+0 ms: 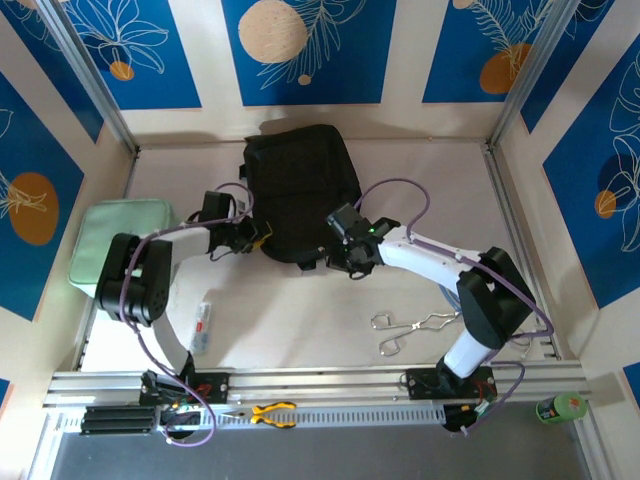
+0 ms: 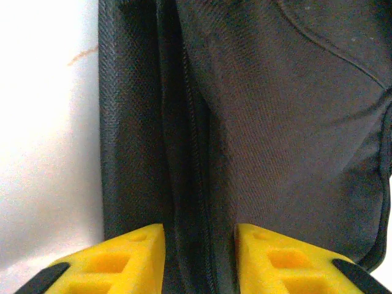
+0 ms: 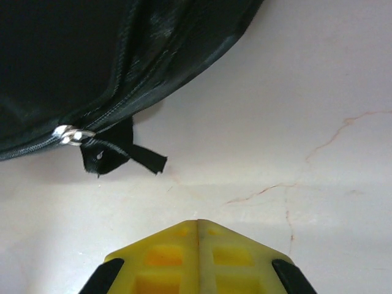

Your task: Pack books, pencil case, and school supplies into a backpack

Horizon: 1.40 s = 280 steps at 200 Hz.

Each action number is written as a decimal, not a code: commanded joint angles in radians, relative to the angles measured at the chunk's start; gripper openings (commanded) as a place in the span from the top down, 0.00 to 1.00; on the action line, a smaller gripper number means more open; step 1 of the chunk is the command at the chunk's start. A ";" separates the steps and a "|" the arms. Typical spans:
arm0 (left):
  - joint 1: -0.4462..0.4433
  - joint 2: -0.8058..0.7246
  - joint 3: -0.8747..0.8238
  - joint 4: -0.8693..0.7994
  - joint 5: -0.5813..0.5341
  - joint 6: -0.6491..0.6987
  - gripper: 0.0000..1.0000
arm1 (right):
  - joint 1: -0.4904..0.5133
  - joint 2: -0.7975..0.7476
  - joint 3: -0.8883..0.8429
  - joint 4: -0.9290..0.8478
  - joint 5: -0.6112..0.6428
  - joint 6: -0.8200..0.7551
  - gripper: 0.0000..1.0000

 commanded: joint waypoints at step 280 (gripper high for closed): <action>0.000 -0.279 -0.226 0.097 0.008 -0.240 0.35 | 0.157 0.240 0.265 0.189 -0.051 -0.434 1.00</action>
